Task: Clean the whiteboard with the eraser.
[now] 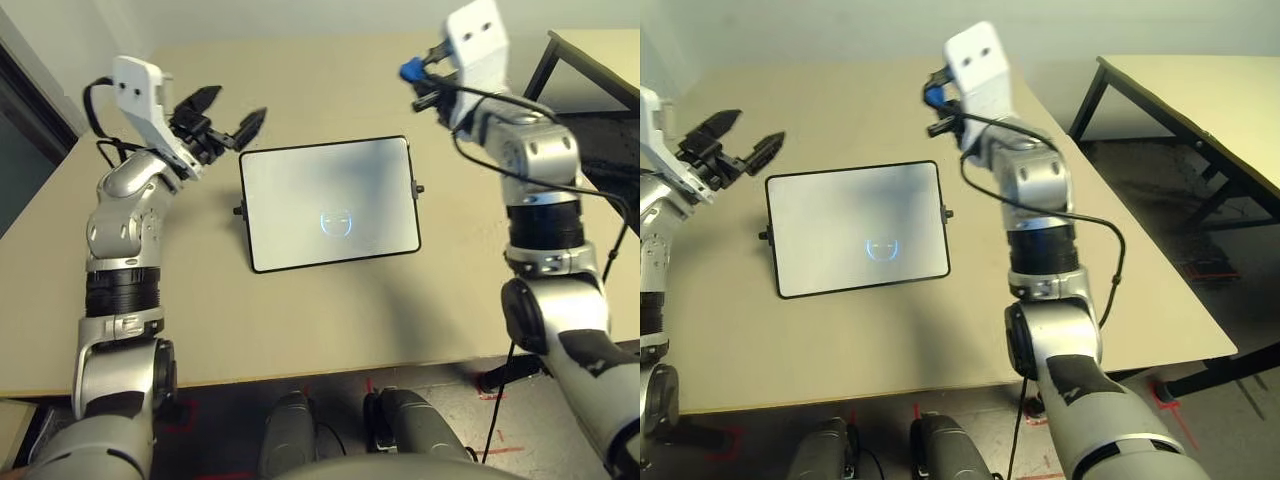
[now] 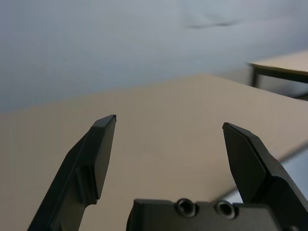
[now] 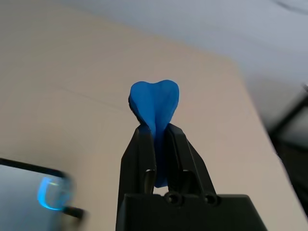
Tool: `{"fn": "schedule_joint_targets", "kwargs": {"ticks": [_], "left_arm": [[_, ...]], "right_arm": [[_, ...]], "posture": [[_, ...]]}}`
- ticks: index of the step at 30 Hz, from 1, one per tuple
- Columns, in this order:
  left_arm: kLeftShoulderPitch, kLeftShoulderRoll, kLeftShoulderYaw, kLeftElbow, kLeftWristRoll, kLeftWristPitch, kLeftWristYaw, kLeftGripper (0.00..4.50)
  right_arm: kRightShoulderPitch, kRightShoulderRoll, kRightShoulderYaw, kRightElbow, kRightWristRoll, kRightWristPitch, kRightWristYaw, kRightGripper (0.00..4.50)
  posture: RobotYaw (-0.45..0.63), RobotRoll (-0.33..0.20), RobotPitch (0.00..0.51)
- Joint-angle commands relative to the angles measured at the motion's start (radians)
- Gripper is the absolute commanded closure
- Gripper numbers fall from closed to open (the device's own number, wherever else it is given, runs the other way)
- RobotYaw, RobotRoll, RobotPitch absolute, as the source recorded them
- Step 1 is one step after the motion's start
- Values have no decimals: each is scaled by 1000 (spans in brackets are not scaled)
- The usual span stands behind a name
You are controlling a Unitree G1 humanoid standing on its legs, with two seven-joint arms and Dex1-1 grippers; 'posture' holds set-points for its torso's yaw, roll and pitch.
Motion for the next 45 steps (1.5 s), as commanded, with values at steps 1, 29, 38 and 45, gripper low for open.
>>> {"fn": "schedule_joint_targets", "kwargs": {"ticks": [1,29,38,45], "left_arm": [[45,-4,58,58,21,-56,73,0],[162,-27,97,275,2,-138,135,0],[125,-39,99,284,0,-164,149,0],[81,-33,117,360,25,-264,212,0]], "right_arm": [[87,-11,-10,27,13,15,-22,4260],[317,29,8,-23,72,218,-94,3267],[261,-7,-93,7,119,-88,-107,270],[223,-103,-220,391,156,-539,-116,6]], "posture": [[-3,0,72],[3,0,77],[-17,0,81],[-20,0,83]]}}
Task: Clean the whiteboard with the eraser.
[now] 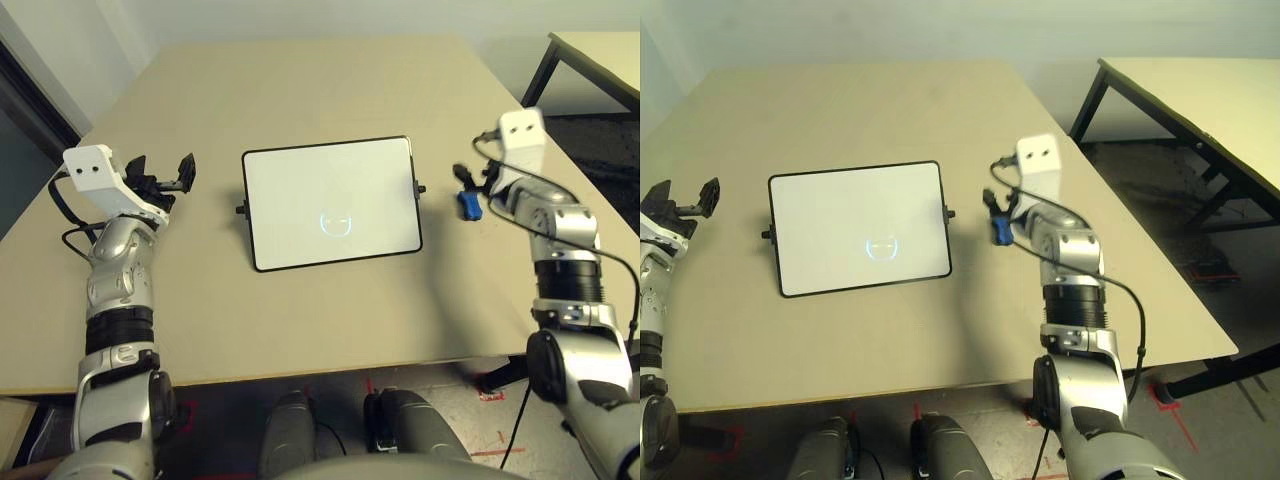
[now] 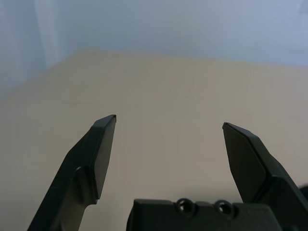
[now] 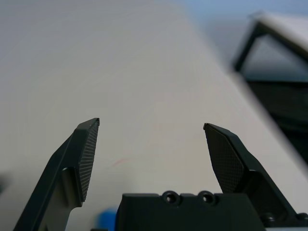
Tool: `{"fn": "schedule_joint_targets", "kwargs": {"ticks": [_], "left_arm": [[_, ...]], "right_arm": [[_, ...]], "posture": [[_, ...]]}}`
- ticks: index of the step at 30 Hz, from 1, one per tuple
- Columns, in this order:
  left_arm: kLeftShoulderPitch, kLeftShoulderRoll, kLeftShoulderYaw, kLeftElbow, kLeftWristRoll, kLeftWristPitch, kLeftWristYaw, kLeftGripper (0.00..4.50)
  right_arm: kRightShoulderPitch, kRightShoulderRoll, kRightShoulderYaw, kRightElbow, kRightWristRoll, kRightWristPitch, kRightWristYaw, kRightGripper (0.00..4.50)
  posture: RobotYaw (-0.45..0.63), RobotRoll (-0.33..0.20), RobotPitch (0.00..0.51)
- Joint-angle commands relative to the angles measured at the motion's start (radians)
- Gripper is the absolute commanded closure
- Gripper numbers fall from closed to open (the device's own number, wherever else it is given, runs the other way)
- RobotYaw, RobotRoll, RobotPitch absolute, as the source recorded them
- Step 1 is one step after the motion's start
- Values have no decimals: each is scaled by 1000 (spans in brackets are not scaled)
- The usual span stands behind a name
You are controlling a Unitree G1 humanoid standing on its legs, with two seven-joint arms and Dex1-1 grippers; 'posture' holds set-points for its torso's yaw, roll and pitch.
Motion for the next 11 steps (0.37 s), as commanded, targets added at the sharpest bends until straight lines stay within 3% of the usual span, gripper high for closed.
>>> {"fn": "schedule_joint_targets", "kwargs": {"ticks": [1,6,11], "left_arm": [[-21,4,24,69,19,-58,52,0],[-25,27,47,159,32,-133,96,0],[5,37,63,266,24,-150,86,0]], "right_arm": [[5,-33,-35,239,18,-216,32,6],[-2,-66,-17,493,-4,-465,80,6],[20,-65,-16,616,0,-586,90,6]], "posture": [[-21,0,82],[-15,0,71],[-18,0,60]]}}
